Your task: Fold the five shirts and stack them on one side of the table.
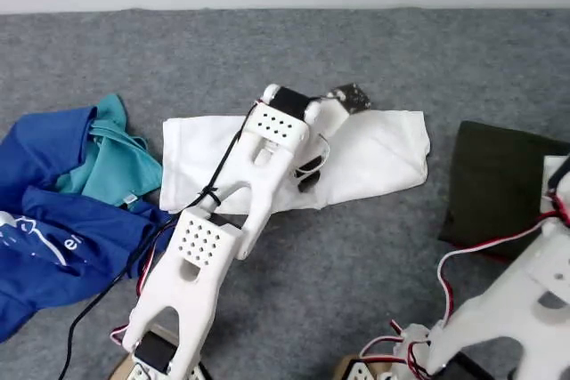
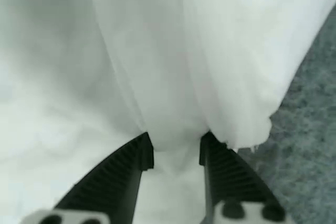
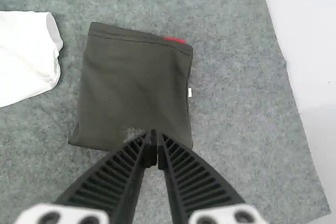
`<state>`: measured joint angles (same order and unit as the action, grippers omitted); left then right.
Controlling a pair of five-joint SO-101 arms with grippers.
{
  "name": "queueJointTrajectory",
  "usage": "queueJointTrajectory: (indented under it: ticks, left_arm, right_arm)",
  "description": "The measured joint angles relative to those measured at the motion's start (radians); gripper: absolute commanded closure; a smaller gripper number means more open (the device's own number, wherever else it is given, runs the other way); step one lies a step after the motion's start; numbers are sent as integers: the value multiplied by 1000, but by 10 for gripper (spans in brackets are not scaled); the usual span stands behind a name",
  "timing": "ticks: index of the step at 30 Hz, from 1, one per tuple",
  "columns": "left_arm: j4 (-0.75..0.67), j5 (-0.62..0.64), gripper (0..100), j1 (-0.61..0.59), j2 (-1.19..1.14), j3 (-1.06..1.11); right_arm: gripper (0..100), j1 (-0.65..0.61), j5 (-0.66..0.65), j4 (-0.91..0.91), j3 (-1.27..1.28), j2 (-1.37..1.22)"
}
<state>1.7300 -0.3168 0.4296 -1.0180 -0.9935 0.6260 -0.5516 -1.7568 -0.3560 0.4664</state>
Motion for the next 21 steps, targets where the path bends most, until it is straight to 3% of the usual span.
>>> queueJointTrajectory:
  ticks: [7, 13, 21]
  left_arm:
    - [2, 147, 797, -51, 184, -2]
    - [2, 262, 753, -267, 301, 126]
    - [2, 276, 720, -523, 272, 192]
  right_arm:
    - [980, 0, 0, 0, 0, 0]
    - [980, 0, 0, 0, 0, 0]
    - [980, 0, 0, 0, 0, 0]
